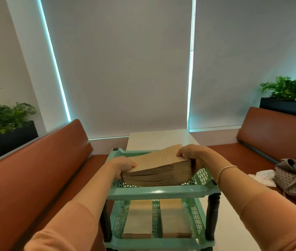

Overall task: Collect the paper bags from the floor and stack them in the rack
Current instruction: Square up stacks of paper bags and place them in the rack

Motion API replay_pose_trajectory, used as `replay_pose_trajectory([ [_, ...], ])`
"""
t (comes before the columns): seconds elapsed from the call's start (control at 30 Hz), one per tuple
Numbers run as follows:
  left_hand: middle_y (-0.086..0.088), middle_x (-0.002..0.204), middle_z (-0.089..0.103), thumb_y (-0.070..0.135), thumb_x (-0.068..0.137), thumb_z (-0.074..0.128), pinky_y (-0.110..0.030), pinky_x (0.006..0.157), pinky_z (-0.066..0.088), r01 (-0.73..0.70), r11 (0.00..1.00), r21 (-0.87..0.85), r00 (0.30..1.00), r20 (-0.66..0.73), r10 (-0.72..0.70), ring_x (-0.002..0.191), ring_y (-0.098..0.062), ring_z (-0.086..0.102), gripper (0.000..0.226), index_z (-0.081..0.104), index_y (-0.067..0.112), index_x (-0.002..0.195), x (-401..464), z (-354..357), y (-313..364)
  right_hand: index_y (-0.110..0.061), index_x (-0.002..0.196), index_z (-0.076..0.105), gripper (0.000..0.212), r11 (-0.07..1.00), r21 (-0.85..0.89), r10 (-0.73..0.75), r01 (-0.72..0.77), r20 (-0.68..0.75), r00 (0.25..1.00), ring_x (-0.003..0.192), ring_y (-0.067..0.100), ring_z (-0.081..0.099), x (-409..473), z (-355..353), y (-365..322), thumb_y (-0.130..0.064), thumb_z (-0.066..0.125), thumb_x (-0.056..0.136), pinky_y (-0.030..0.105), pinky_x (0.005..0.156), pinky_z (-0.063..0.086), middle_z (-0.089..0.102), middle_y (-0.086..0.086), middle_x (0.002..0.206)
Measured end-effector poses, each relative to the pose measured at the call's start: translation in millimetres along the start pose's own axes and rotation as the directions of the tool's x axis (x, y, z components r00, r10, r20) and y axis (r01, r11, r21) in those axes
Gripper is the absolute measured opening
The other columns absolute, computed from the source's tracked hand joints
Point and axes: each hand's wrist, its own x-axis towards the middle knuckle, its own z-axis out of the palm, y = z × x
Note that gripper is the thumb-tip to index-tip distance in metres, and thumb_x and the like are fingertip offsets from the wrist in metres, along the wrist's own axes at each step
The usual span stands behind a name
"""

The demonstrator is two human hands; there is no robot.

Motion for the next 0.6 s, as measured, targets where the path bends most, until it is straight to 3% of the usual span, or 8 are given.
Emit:
replay_pose_trajectory([
  [0.07,-0.013,0.084,0.062,0.020,0.096,0.053,-0.033,0.062,0.057,0.004,0.999,0.033,1.000,-0.006,-0.004,0.063,-0.021,0.063,0.019,0.049,0.002,0.102,0.8,0.4,-0.6,-0.003,0.110,0.039,0.022,1.000,-0.018,0.006,-0.006,-0.011,1.000,0.095,0.036,0.061,1.0,2.8,-0.4,-0.021,0.043,0.098,0.056,0.085,0.051,0.057,0.020,0.099],
  [0.13,-0.018,0.110,0.062,0.026,0.093,0.056,-0.041,0.083,0.055,-0.008,1.000,0.010,1.000,0.010,0.008,0.088,-0.028,0.065,0.045,0.043,0.001,0.128,4.2,-1.7,-1.5,-0.003,0.110,0.038,0.021,0.999,-0.033,0.003,-0.004,-0.029,1.000,0.099,0.038,0.061,1.3,5.6,-0.1,-0.019,0.043,0.098,0.057,0.085,0.051,0.057,0.021,0.101],
  [0.2,-0.019,0.143,0.041,0.034,0.088,0.061,-0.045,0.105,0.041,-0.044,0.998,-0.039,0.998,0.036,0.045,0.125,-0.033,0.048,0.072,0.028,0.004,0.144,4.2,-4.5,-1.6,-0.002,0.109,0.038,0.018,0.998,-0.062,0.004,-0.007,-0.050,0.999,0.099,0.038,0.061,2.5,7.8,0.1,-0.017,0.041,0.099,0.056,0.085,0.051,0.057,0.021,0.102],
  [0.27,-0.014,0.154,0.022,0.038,0.080,0.069,-0.043,0.115,0.025,-0.122,0.989,-0.084,0.991,0.051,0.126,0.142,-0.030,0.022,0.091,0.018,0.003,0.147,2.1,-6.7,-0.8,-0.001,0.112,0.037,0.020,0.996,-0.089,0.002,-0.007,-0.049,0.999,0.104,0.040,0.059,3.7,9.7,0.1,-0.016,0.041,0.099,0.056,0.088,0.050,0.056,0.023,0.112],
  [0.37,-0.013,0.154,0.022,0.029,0.070,0.079,-0.040,0.117,0.017,-0.168,0.986,0.016,0.975,0.150,0.164,0.144,-0.028,0.016,0.101,0.019,0.001,0.146,-3.4,-10.2,-2.2,0.000,0.129,0.032,0.036,0.995,-0.098,0.003,-0.012,-0.084,0.996,0.107,0.041,0.057,3.4,12.6,-0.6,-0.018,0.040,0.099,0.056,0.087,0.050,0.054,0.025,0.119],
  [0.43,-0.014,0.149,0.033,0.028,0.060,0.087,-0.042,0.116,0.022,-0.147,0.969,0.196,0.975,0.196,0.108,0.139,-0.030,0.027,0.106,0.027,0.005,0.143,-5.6,-10.4,-5.7,0.002,0.132,0.031,0.037,0.993,-0.118,-0.013,0.000,-0.110,0.994,0.109,0.042,0.056,4.5,15.1,-1.6,-0.015,0.038,0.100,0.055,0.087,0.050,0.051,0.026,0.123],
  [0.5,-0.016,0.144,0.038,0.027,0.051,0.091,-0.045,0.111,0.031,-0.119,0.921,0.371,0.988,0.141,0.070,0.132,-0.032,0.036,0.122,0.018,0.007,0.146,-0.3,-6.8,-8.5,0.002,0.131,0.034,0.035,0.994,-0.112,-0.026,0.011,-0.127,0.992,0.111,0.041,0.054,5.8,16.8,-1.5,-0.013,0.035,0.100,0.053,0.087,0.051,0.050,0.025,0.124],
  [0.6,-0.016,0.138,0.041,0.013,0.064,0.084,-0.040,0.104,0.038,-0.103,0.856,0.506,0.992,-0.008,0.125,0.127,-0.033,0.040,0.115,0.005,0.004,0.147,-0.7,0.2,-7.2,0.000,0.115,0.038,0.019,0.994,-0.105,-0.037,0.024,-0.128,0.991,0.105,0.041,0.056,3.0,17.7,0.1,-0.009,0.033,0.099,0.052,0.087,0.051,0.052,0.023,0.105],
])
